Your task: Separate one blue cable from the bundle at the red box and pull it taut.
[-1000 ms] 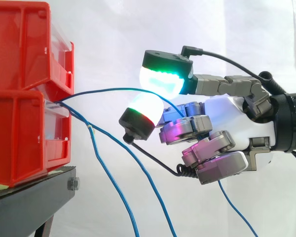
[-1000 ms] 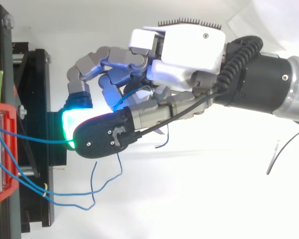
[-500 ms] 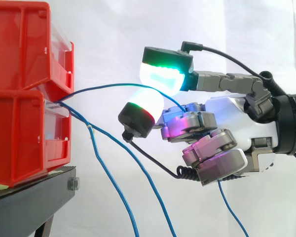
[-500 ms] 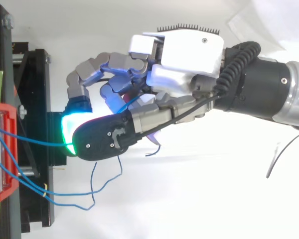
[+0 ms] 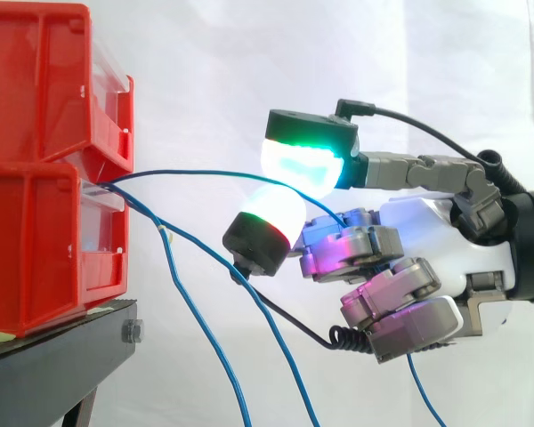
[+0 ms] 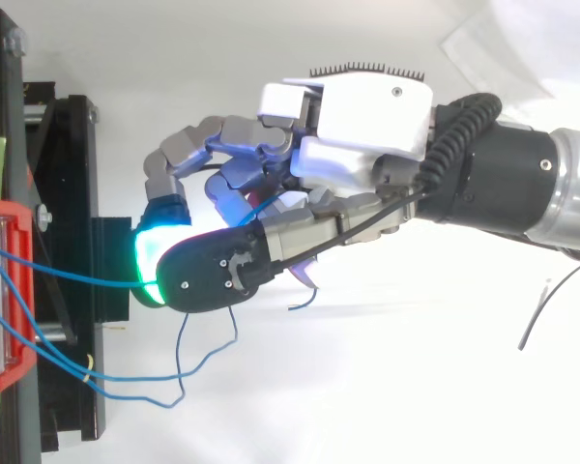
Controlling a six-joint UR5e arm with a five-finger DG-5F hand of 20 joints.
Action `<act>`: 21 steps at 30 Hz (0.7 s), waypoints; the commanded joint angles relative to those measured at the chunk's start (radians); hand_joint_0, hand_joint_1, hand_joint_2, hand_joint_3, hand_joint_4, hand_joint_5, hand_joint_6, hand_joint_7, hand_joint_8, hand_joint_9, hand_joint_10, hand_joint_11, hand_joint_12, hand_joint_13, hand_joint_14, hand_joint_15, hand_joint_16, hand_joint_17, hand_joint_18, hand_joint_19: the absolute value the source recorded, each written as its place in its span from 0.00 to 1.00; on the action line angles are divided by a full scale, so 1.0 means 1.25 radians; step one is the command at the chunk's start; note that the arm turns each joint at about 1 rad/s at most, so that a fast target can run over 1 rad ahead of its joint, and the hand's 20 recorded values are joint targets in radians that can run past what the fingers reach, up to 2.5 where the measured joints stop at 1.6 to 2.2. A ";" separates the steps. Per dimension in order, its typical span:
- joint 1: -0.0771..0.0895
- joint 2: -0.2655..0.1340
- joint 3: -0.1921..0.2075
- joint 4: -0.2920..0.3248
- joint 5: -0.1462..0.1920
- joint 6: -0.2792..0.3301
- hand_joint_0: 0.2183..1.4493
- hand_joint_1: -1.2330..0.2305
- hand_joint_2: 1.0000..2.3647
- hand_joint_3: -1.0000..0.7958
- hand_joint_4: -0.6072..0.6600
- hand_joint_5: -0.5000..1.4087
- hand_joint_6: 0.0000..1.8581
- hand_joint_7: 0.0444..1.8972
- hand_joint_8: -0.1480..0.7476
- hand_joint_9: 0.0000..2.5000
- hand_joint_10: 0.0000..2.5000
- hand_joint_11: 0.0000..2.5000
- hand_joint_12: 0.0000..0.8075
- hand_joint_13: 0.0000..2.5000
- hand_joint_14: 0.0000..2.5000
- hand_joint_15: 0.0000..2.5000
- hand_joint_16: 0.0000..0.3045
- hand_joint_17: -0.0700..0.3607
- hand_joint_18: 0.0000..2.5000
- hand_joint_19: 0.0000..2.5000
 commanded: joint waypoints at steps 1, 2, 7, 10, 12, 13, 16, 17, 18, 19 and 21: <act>0.002 0.000 -0.010 0.007 0.000 0.017 0.33 0.24 0.06 0.71 0.24 0.24 0.47 0.74 0.30 0.32 1.00 1.00 0.61 0.61 1.00 0.63 0.23 0.53 0.76 0.33; 0.003 0.000 -0.010 0.007 0.000 0.017 0.33 0.24 0.06 0.71 0.24 0.24 0.47 0.74 0.29 0.32 1.00 1.00 0.61 0.61 1.00 0.63 0.23 0.53 0.76 0.32; 0.008 0.000 -0.020 0.012 0.001 0.015 0.32 0.25 0.09 0.71 0.24 0.24 0.47 0.73 0.30 0.32 1.00 1.00 0.61 0.61 1.00 0.62 0.23 0.53 0.76 0.32; 0.010 0.001 -0.020 0.014 0.001 0.013 0.32 0.25 0.10 0.71 0.23 0.24 0.47 0.74 0.29 0.32 1.00 1.00 0.61 0.61 1.00 0.62 0.23 0.53 0.76 0.32; 0.012 0.001 -0.020 0.013 0.000 0.013 0.32 0.26 0.10 0.71 0.23 0.24 0.47 0.74 0.29 0.33 1.00 1.00 0.61 0.61 1.00 0.63 0.23 0.53 0.76 0.32; 0.012 0.000 -0.020 0.012 0.000 0.013 0.31 0.26 0.10 0.71 0.23 0.24 0.47 0.74 0.29 0.33 1.00 1.00 0.61 0.61 1.00 0.64 0.23 0.53 0.76 0.33; 0.013 0.001 -0.020 0.008 0.001 0.013 0.31 0.26 0.13 0.70 0.23 0.24 0.47 0.74 0.29 0.33 1.00 1.00 0.60 0.61 1.00 0.63 0.23 0.53 0.76 0.33; 0.013 0.001 -0.021 0.004 0.001 0.013 0.31 0.26 0.14 0.70 0.23 0.24 0.47 0.74 0.30 0.33 1.00 1.00 0.60 0.61 1.00 0.63 0.23 0.53 0.76 0.32; 0.013 0.000 -0.021 0.003 0.001 0.013 0.30 0.26 0.14 0.71 0.23 0.24 0.47 0.74 0.30 0.33 1.00 1.00 0.60 0.61 1.00 0.63 0.23 0.53 0.76 0.32; 0.013 0.000 -0.021 0.002 0.001 0.013 0.30 0.26 0.14 0.71 0.23 0.24 0.47 0.74 0.30 0.33 1.00 1.00 0.60 0.61 1.00 0.63 0.23 0.53 0.76 0.32; 0.013 0.000 -0.021 -0.003 0.000 0.013 0.30 0.27 0.15 0.70 0.23 0.24 0.47 0.74 0.30 0.33 1.00 1.00 0.60 0.61 1.00 0.63 0.23 0.53 0.76 0.32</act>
